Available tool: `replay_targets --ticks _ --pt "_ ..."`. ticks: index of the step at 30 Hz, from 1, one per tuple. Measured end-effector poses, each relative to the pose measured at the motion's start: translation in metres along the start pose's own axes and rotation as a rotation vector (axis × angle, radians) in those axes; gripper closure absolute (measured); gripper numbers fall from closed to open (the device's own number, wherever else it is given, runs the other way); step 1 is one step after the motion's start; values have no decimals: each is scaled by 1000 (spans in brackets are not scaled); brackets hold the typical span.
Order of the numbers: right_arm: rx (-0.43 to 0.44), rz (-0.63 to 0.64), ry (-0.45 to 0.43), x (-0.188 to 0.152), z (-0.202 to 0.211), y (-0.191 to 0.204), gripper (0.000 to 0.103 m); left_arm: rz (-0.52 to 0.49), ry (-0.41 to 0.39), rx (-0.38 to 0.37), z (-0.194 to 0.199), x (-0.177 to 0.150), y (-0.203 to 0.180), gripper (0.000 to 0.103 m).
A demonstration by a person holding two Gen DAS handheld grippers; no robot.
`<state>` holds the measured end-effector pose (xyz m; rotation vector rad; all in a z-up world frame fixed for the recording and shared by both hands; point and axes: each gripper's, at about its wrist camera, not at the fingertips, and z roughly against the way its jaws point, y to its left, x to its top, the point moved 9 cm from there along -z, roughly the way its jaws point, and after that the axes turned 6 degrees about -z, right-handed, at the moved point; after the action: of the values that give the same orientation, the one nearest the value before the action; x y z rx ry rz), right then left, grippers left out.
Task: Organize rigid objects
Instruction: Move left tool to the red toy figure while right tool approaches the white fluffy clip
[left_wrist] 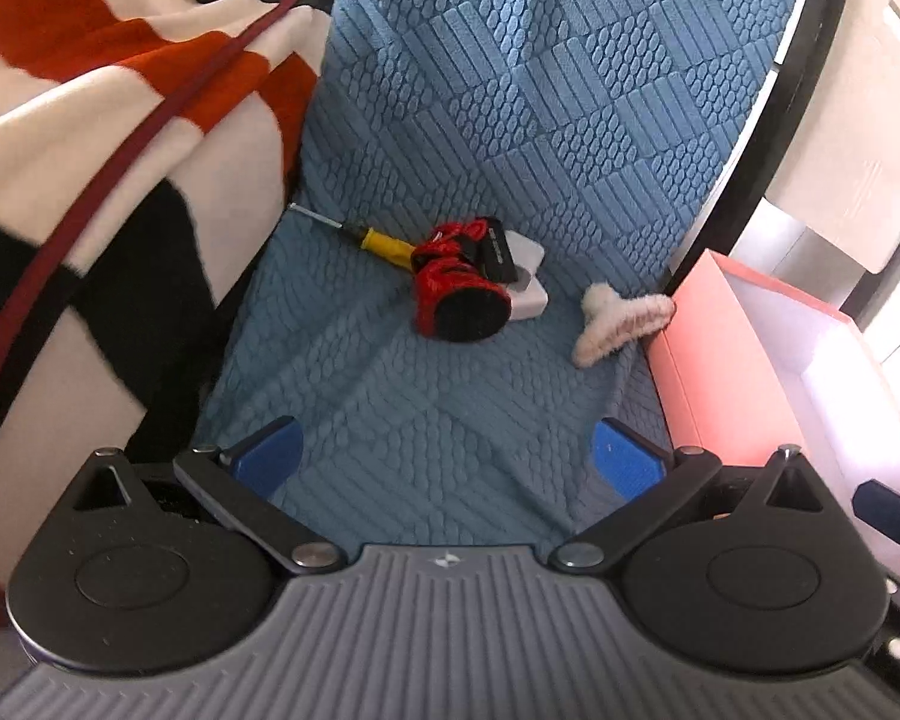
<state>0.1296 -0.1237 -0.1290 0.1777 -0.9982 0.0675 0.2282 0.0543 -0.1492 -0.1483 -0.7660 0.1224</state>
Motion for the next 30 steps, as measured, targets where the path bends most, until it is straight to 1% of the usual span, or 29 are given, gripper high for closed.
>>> replay_targets --ticks 4,9,11,15,19,21,22,25,28,30 --pt "-2 20 -12 4 -22 5 30 -26 -3 10 -21 12 4 0" --pt "6 47 -14 8 -53 10 29 -24 4 -12 -50 25 11 0" --pt "-8 55 -22 8 -66 9 29 -24 4 -19 -63 30 14 0" --pt "0 71 6 3 -93 9 29 -32 24 -31 -85 37 13 0" --pt "25 73 21 3 -110 12 29 -31 23 -41 -104 48 12 1" --pt "15 91 25 5 -122 12 29 -22 29 -42 -116 53 13 3" --pt "7 98 28 6 -128 11 29 -17 35 -44 -122 55 14 7" --pt "-2 80 59 9 -147 5 30 3 51 -50 -139 62 18 13" --pt "-23 59 72 13 -163 0 31 -6 59 -42 -154 70 20 16" --pt "-36 54 87 16 -172 -1 40 -7 70 -45 -164 74 22 19"
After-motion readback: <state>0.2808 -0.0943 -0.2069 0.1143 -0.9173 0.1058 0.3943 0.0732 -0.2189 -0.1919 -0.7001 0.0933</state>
